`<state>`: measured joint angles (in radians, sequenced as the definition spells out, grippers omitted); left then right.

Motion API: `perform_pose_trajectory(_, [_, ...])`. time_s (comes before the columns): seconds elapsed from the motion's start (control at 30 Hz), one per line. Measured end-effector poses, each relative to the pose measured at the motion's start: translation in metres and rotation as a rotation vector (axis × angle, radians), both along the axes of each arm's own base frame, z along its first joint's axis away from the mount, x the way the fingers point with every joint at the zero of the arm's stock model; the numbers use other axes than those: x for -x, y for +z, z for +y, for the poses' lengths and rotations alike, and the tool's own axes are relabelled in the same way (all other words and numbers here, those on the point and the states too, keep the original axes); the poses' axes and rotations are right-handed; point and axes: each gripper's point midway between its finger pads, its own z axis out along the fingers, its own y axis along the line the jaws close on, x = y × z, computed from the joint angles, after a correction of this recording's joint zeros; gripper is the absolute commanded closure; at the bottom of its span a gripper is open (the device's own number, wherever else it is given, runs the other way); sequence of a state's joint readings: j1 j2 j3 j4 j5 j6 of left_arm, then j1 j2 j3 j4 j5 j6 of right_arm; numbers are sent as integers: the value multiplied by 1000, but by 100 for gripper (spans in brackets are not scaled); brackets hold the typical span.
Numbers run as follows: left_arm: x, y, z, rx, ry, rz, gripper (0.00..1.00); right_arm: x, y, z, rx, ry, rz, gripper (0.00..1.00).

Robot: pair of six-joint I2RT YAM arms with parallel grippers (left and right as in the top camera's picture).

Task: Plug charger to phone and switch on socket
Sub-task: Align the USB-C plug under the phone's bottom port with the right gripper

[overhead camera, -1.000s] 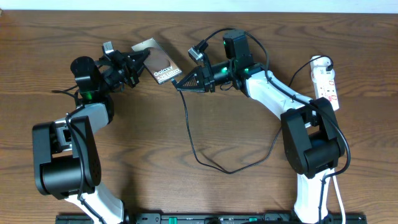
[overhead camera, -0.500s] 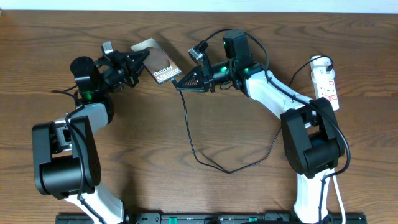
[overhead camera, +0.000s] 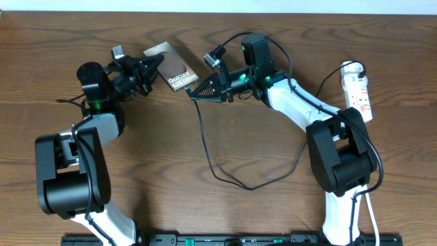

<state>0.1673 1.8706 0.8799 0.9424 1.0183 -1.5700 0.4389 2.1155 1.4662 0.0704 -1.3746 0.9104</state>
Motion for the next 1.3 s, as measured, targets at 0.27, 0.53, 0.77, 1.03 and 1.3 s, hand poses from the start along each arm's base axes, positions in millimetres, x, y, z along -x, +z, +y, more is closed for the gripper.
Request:
perform_pose_trajectory(0.27, [0, 0, 0, 0, 0, 0, 93, -4, 3, 1, -3, -15, -10, 99])
perform_pose_trajectory(0.53, [0, 0, 0, 0, -1, 0, 93, -2, 4, 1, -6, -5, 6, 99])
perform_pose_trajectory(0.77, [0, 0, 0, 0, 0, -1, 93, 3, 7, -1, -23, 27, 15, 99])
perform_pose_trajectory(1.03, [-1, 2, 4, -3, 8, -11, 92, 8, 11, -4, -45, 62, 23, 99])
perform_pose_trajectory(1.3, [-3, 14, 17, 3, 36, -60, 93, 2, 12, -12, -49, 49, 25, 99])
